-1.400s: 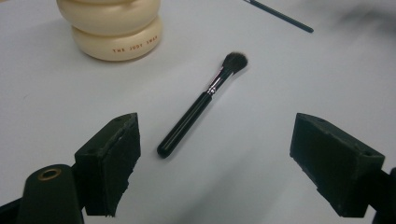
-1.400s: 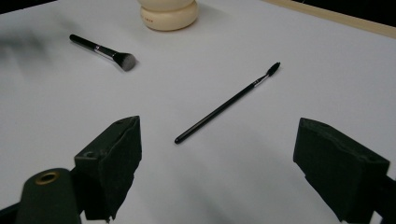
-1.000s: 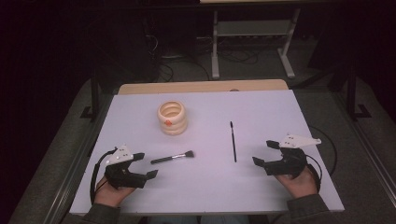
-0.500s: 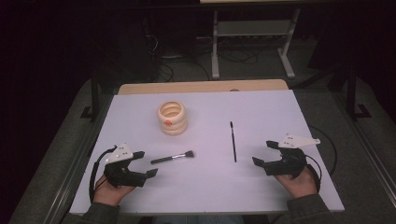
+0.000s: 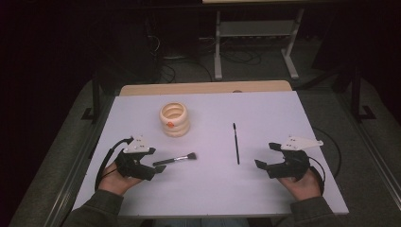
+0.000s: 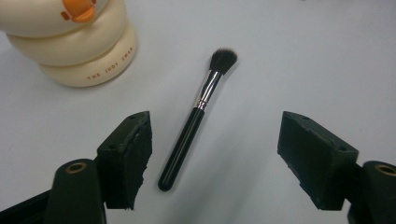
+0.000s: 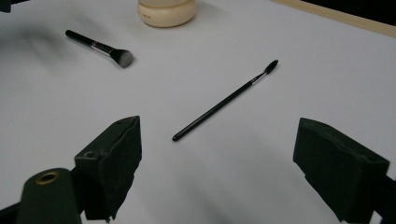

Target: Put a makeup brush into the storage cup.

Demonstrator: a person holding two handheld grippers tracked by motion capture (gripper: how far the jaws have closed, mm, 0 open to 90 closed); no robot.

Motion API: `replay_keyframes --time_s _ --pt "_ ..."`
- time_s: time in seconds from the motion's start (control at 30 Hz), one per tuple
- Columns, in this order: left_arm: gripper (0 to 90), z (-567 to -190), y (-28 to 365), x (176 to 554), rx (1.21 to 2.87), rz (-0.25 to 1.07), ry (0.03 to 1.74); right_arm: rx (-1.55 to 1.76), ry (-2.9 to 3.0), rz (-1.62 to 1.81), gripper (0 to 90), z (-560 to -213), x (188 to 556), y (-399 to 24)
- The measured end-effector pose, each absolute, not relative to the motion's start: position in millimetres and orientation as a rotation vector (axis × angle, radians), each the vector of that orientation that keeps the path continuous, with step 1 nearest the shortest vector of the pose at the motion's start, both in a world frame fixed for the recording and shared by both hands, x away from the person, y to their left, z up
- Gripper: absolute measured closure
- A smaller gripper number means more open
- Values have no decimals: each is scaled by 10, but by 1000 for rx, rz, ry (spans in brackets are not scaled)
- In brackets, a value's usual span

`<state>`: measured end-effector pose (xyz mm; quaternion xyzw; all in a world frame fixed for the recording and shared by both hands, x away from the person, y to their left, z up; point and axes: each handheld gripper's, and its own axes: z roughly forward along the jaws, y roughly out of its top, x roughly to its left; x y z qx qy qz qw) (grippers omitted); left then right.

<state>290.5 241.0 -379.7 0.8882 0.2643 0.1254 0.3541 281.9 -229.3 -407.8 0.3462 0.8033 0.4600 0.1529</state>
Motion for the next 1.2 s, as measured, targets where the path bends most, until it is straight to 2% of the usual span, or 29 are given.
replay_keyframes --time_s 0.63,0.83,1.2 --pt "437 -3833 2078 3362 2492 190 577 989 2322 1317 146 -4082 2838 -2295" --pt "489 -3936 1976 3511 2586 154 533 988 2318 1326 146 -4072 2843 -2320" --pt "562 -4165 1861 3635 2679 93 563 998 2319 1331 153 -4070 2842 -2339"
